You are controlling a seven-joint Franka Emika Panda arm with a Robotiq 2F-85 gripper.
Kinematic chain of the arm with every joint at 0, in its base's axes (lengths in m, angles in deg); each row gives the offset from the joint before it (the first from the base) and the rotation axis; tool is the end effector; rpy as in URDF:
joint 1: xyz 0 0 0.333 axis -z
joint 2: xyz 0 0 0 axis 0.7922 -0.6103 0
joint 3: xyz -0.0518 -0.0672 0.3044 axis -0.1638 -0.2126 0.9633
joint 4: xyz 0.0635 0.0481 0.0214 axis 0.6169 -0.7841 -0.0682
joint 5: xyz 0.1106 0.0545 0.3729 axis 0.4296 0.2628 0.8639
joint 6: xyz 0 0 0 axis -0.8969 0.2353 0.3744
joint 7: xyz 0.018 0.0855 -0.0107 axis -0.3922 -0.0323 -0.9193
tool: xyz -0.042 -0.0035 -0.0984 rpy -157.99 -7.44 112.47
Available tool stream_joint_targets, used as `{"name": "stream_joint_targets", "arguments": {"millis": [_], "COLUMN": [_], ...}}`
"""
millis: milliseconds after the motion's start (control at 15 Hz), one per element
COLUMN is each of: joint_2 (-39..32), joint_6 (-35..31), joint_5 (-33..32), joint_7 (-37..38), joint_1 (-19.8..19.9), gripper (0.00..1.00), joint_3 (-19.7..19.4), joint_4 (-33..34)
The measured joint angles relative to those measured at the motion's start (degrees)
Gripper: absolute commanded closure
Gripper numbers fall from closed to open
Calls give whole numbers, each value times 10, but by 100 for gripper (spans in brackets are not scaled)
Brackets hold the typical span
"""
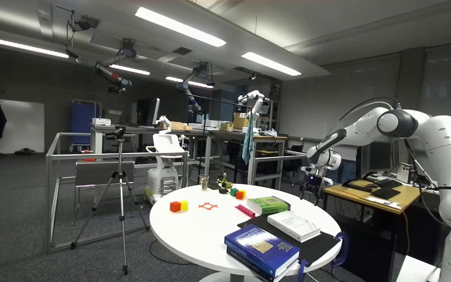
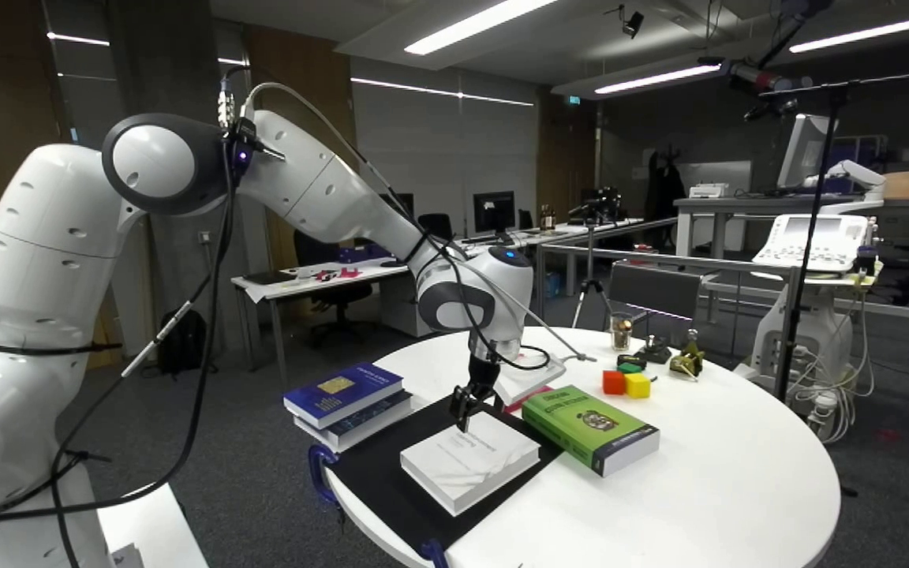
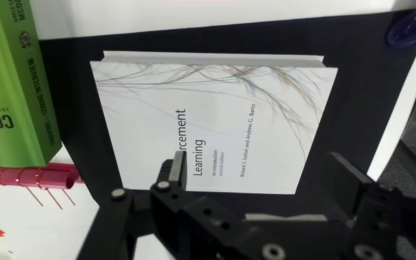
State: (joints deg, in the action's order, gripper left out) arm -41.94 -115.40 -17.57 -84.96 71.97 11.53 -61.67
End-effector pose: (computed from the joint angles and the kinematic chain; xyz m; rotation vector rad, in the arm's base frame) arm 0.5882 -0.2333 0.2660 -2.2009 -2.0036 -0.3600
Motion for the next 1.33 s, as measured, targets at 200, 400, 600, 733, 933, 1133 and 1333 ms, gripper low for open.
{"name": "stream_joint_targets", "arguments": {"millis": [200,400,600,733,933,1133,1333], "joint_2": [-13,-35,-54,-64,-76,-91,-112], "joint_6": [-43,-87,-111,-115,-115,-131,-153], "joint_5": [16,21,20,16,7,7,7], "joint_7": [-1,-1,-1,-3,-19,-38,-46], "joint_1": [0,2,11,18,28,34,39], "gripper": [0,0,0,0,0,0,0], "joint_3": [7,9,9,9,9,10,14], "joint_4": [-4,-2,3,5,13,23,31]}}
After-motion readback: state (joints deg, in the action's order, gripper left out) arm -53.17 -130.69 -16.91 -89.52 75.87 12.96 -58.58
